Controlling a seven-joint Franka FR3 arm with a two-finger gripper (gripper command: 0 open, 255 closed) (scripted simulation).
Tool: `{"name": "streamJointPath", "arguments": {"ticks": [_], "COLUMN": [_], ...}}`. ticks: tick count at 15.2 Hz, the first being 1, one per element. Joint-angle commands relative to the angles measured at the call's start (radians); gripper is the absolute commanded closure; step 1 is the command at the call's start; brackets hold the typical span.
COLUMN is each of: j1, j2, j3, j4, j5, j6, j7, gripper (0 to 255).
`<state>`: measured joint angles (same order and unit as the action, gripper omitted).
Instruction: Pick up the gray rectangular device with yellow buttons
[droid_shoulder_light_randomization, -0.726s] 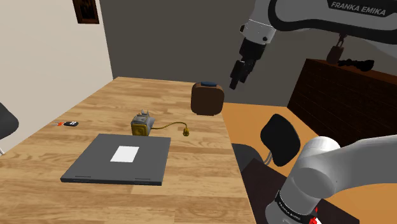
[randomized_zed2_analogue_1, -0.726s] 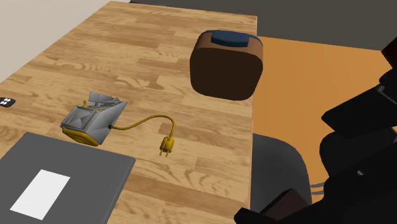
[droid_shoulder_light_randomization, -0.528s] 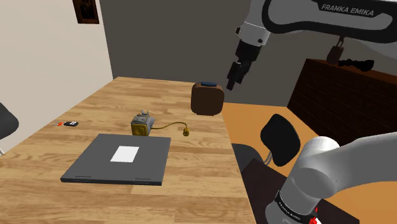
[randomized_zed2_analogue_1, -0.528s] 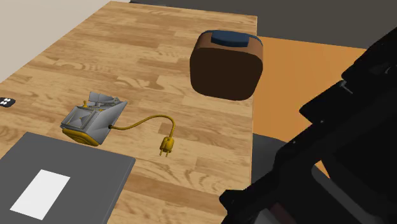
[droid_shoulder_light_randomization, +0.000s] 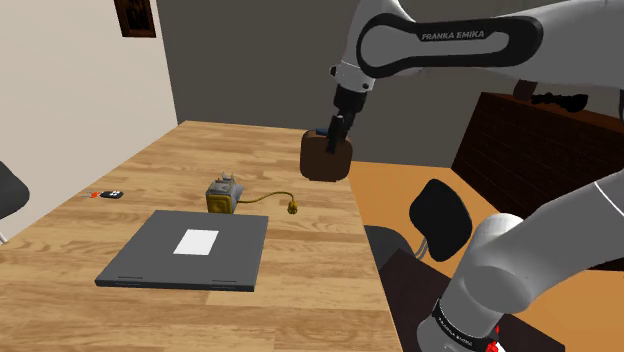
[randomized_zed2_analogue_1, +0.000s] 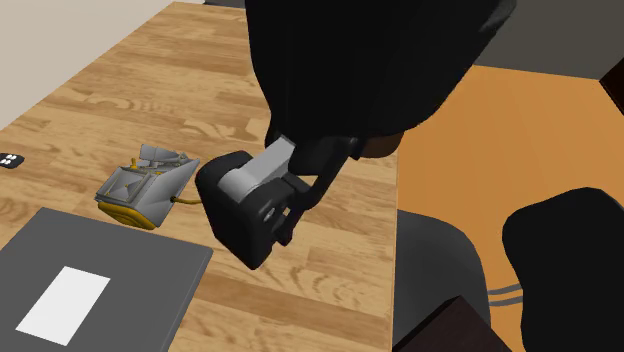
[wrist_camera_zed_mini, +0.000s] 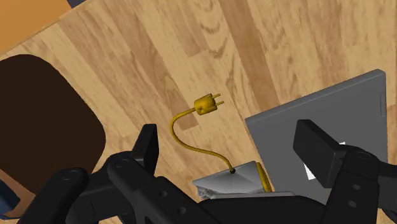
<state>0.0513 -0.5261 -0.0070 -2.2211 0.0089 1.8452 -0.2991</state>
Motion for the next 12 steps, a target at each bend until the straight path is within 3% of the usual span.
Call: {"name": "streamJointPath", "arguments": {"ticks": [1, 12], "j1": [0.012, 0.066], "j2": [0.074, 0.485], "j3": [-0.01, -0.014], "j4": [0.027, 0.236], "j5": [0.003, 0.037], "j6": [0.037, 0.171], "j7": [-0.047, -0.267], "gripper": [0, 0]}}
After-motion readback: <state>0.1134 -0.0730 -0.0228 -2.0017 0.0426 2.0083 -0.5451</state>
